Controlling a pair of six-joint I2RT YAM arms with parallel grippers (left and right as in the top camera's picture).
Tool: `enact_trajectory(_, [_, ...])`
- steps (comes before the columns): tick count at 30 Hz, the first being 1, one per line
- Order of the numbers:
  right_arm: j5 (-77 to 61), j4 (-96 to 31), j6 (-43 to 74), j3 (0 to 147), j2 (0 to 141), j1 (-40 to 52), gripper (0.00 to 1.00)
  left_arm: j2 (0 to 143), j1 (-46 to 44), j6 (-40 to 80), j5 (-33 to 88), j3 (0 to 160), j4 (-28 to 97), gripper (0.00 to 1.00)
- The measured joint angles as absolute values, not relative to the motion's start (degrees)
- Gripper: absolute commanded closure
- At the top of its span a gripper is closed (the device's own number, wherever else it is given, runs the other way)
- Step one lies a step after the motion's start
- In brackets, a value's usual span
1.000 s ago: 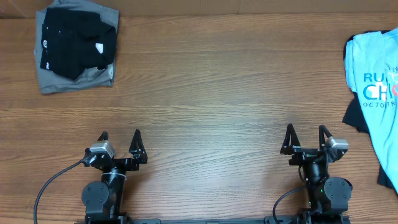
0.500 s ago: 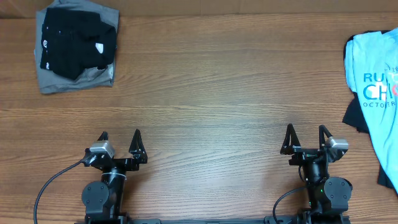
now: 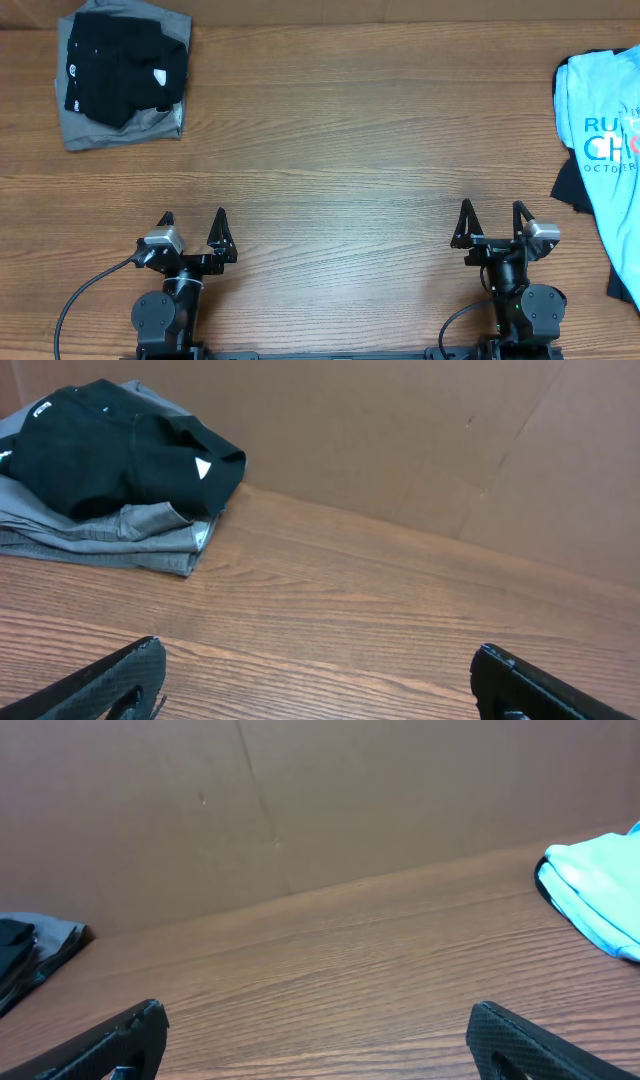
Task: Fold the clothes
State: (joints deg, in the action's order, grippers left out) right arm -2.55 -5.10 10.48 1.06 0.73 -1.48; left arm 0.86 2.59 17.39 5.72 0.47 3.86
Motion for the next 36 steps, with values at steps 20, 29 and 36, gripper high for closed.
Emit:
enact_trajectory(20, [-20.8, -3.4, 18.2, 1.1, 0.7, -1.5, 0.0, 0.9, 2.6, 17.4, 5.7, 0.5, 3.9, 0.0])
enact_trajectory(29, [-34.3, 4.4, 38.2, 1.1, 0.7, -1.5, 0.0, 0.9, 2.6, 17.4, 5.7, 0.5, 3.9, 0.0])
enact_trajectory(36, [-37.6, 17.9, 43.6, 3.6, 0.7, -1.5, 0.0, 0.9, 2.6, 17.4, 5.7, 0.5, 3.9, 0.0])
